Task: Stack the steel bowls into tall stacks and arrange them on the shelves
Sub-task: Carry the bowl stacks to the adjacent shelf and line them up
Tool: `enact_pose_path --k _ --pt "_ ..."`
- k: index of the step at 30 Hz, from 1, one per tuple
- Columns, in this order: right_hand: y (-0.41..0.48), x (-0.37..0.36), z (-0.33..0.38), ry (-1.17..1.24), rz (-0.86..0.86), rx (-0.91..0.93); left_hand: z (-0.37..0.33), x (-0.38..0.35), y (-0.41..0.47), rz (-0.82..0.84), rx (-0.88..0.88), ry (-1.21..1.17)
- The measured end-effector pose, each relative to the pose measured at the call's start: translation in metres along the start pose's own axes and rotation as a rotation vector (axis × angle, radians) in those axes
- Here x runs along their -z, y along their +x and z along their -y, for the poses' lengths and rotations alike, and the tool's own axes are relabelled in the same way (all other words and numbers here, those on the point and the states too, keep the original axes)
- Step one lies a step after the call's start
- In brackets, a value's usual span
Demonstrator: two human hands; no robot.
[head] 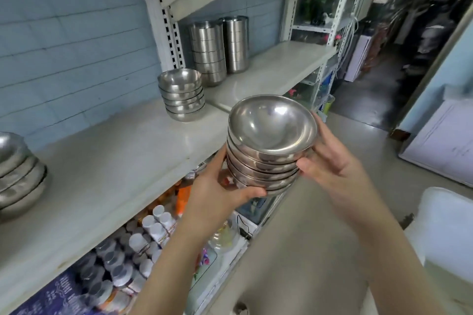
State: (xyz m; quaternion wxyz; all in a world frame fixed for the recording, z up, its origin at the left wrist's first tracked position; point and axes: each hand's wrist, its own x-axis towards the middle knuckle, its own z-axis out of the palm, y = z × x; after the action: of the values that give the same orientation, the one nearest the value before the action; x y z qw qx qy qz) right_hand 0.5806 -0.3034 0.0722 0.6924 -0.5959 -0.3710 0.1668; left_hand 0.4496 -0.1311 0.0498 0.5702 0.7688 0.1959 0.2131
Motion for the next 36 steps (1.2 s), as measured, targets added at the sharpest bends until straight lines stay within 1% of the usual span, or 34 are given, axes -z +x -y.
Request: enact_pose_path --k 3,7,9,14,19,26,30,36 --pt "0.044 0.026 -0.014 -0.004 -0.032 -0.005 0.003 -0.015 0.057 0.048 -0.004 -0.031" --pt "0.089 0.055 -0.028 0.007 -0.118 0.006 0.000 -0.036 0.127 0.115 -0.054 -0.027" --pt "0.109 0.072 -0.035 0.028 -0.155 -0.013 -0.002 -0.050 0.157 0.137 -0.052 -0.049" --pt "0.167 0.125 -0.054 0.027 -0.171 -0.055 0.003 -0.089 0.233 0.155 -0.050 -0.085" --pt "0.242 0.186 -0.082 0.006 -0.072 -0.041 0.008 -0.133 0.309 0.078 -0.029 -0.087" --pt "0.378 0.274 -0.112 -0.068 0.175 -0.047 0.002 -0.194 0.415 -0.131 -0.017 -0.157" --pt "0.448 0.292 -0.136 -0.056 0.238 -0.081 0.008 -0.203 0.469 -0.234 -0.002 -0.143" --pt "0.537 0.297 -0.185 -0.093 0.320 -0.154 0.032 -0.199 0.548 -0.306 0.077 -0.072"
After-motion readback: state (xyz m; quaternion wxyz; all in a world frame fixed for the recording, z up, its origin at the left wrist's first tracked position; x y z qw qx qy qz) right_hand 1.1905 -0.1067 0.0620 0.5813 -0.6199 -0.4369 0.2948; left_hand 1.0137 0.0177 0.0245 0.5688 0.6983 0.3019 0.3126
